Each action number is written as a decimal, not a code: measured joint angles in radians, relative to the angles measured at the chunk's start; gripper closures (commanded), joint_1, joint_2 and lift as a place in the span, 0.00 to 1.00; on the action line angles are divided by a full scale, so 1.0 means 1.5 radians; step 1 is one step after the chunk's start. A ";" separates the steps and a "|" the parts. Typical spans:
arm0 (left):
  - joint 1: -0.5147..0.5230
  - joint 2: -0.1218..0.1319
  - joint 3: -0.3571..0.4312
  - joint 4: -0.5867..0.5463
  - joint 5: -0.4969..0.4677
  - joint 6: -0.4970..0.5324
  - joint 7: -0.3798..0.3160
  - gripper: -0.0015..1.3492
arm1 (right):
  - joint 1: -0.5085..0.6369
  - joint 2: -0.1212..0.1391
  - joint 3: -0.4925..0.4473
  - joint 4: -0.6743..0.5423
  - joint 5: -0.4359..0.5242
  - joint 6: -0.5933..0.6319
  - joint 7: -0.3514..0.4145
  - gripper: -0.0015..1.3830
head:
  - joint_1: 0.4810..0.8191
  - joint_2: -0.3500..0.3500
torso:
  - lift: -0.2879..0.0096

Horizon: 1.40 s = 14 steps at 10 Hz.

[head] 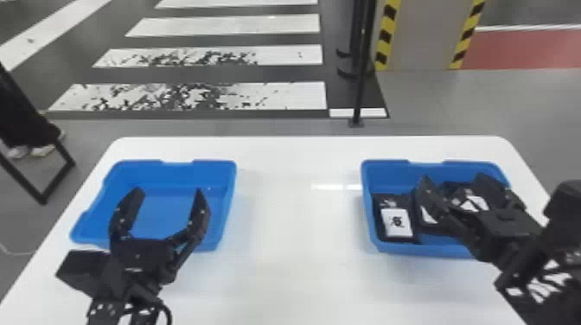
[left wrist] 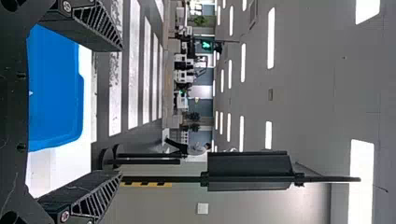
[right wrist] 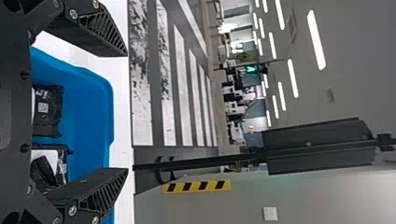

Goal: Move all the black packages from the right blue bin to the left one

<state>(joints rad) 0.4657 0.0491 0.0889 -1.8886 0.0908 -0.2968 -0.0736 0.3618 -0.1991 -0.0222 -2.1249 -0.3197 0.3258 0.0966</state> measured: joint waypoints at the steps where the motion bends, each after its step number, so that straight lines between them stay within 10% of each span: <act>1: 0.000 0.000 0.000 0.000 0.000 0.000 0.000 0.07 | -0.046 -0.006 -0.020 0.004 0.011 0.112 0.030 0.11 | 0.63 0.59 | 0.50; 6: -0.001 0.002 -0.003 0.000 -0.001 -0.002 0.000 0.07 | -0.252 -0.038 -0.076 0.116 0.108 0.459 0.116 0.11 | 0.63 0.44 | 0.50; 14: -0.003 0.001 0.000 0.000 -0.001 -0.007 0.000 0.07 | -0.293 -0.062 -0.048 0.151 0.163 0.609 0.173 0.11 | 0.63 0.43 | 0.50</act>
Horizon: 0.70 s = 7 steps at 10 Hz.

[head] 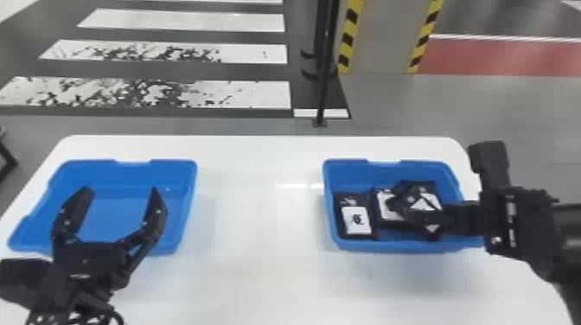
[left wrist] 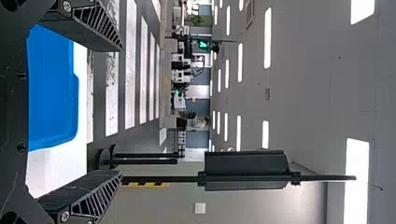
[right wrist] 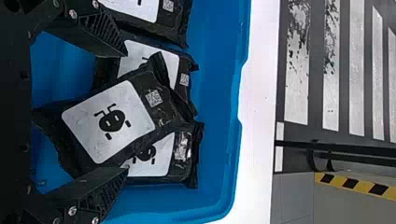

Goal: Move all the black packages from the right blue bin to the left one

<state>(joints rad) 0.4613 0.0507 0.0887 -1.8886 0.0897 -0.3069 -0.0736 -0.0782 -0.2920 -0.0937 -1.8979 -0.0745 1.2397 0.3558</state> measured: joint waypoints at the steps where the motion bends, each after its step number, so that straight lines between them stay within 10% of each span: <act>1: 0.000 0.000 0.000 0.000 0.000 0.000 0.000 0.07 | -0.004 -0.001 0.000 0.002 0.007 0.005 0.000 0.11 | 0.63 0.42 | 0.50; 7: 0.000 0.000 0.000 0.000 -0.001 0.000 0.000 0.07 | -0.046 -0.011 0.030 0.082 0.021 0.010 0.011 0.13 | 0.63 0.41 | 0.50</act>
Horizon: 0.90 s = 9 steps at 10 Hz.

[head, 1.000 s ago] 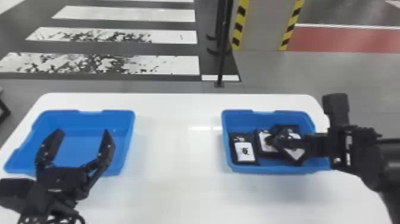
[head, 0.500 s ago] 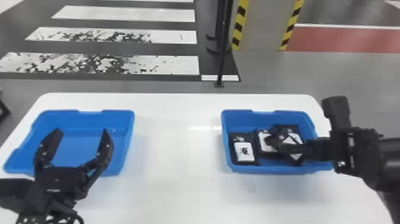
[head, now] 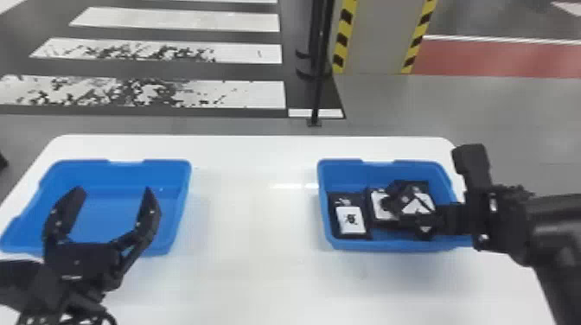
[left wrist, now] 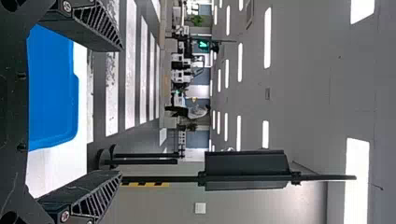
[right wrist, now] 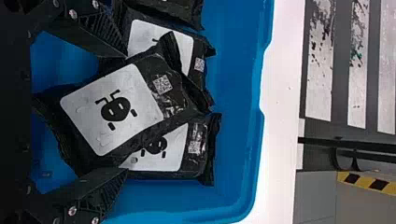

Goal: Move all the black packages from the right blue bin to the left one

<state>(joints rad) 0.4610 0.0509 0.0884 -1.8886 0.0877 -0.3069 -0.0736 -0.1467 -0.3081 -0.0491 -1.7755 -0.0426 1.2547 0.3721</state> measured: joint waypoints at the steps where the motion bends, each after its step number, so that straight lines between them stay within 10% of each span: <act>1: 0.000 0.000 0.001 0.000 0.000 0.000 0.000 0.07 | -0.003 -0.001 0.004 0.005 0.003 0.000 0.003 0.18 | 0.63 0.41 | 0.50; 2: 0.000 0.000 0.001 0.000 -0.001 0.000 0.000 0.07 | -0.006 -0.002 0.006 0.007 0.009 0.009 0.005 0.25 | 0.63 0.41 | 0.50; 4: 0.000 0.000 0.001 0.002 -0.002 -0.001 0.000 0.07 | -0.023 -0.007 0.022 0.027 0.019 0.027 0.023 0.75 | 0.63 0.41 | 0.50; 9: 0.000 0.000 0.003 0.008 -0.004 -0.009 0.000 0.07 | -0.020 -0.006 0.025 0.033 -0.006 0.004 0.023 0.81 | 0.63 0.44 | 0.50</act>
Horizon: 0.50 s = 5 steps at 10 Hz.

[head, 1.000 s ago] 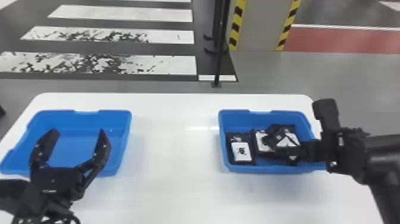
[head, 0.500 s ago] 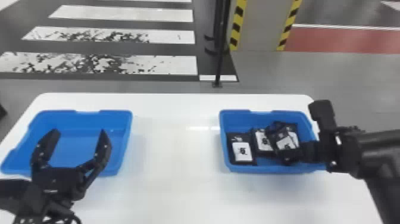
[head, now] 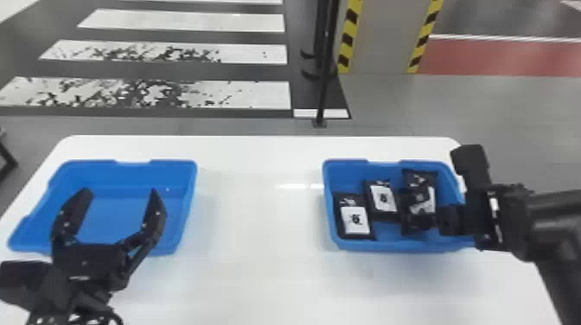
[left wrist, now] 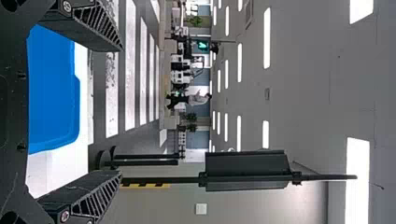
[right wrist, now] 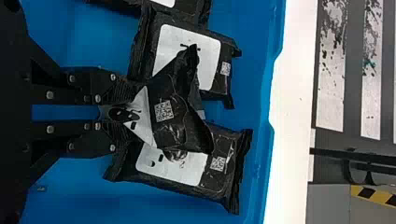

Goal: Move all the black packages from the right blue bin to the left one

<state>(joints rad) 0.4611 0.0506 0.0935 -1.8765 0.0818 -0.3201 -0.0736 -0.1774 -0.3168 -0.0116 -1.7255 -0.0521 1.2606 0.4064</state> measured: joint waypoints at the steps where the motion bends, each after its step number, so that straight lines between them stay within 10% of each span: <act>1: 0.000 0.000 0.001 0.000 0.000 -0.003 0.000 0.07 | 0.014 0.002 -0.003 -0.016 -0.014 -0.020 0.000 0.81 | 0.63 0.45 | 0.50; 5: -0.001 -0.001 0.000 0.000 0.006 -0.024 0.000 0.07 | 0.080 0.013 -0.032 -0.158 -0.090 -0.052 0.004 0.81 | 0.63 0.54 | 0.50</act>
<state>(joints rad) 0.4589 0.0490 0.0929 -1.8763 0.0905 -0.3559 -0.0736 -0.0575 -0.2979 -0.0589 -1.9631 -0.1869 1.1819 0.4118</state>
